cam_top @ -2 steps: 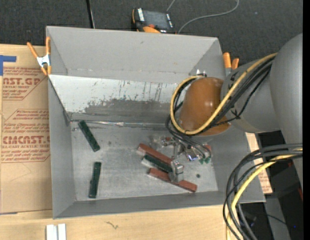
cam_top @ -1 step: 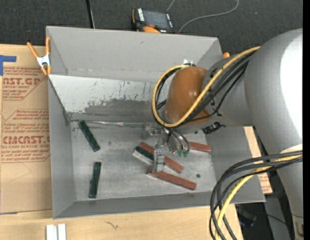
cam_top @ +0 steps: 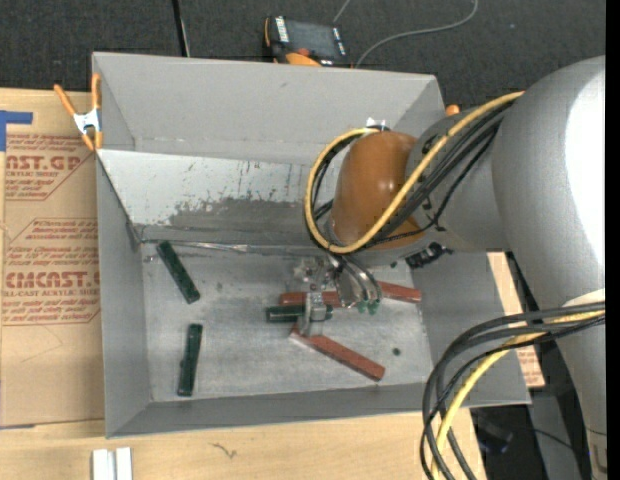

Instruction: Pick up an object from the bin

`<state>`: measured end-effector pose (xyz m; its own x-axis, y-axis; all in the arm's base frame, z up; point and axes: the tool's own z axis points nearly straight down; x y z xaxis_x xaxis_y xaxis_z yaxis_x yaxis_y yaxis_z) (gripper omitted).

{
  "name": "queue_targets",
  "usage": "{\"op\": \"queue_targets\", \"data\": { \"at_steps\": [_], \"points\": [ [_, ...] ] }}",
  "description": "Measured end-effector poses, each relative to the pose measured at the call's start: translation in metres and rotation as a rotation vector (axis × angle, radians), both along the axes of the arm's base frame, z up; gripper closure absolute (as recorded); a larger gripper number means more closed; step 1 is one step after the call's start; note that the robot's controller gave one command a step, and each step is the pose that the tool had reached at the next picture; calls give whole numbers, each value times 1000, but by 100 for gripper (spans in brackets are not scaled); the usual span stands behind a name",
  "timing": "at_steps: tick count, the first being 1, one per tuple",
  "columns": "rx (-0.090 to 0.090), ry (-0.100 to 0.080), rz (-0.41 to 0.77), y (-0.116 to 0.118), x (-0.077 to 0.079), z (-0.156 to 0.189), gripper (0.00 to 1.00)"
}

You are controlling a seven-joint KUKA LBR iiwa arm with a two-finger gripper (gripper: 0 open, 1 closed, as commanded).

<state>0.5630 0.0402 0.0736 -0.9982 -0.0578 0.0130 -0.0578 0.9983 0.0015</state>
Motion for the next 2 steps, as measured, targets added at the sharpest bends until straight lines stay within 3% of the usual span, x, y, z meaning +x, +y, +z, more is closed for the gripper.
{"op": "queue_targets", "data": {
  "at_steps": [1,2],
  "points": [
    [3,-19,265,58,-33,106,100],
    [2,-23,224,55,-28,176,100]
  ]
}}
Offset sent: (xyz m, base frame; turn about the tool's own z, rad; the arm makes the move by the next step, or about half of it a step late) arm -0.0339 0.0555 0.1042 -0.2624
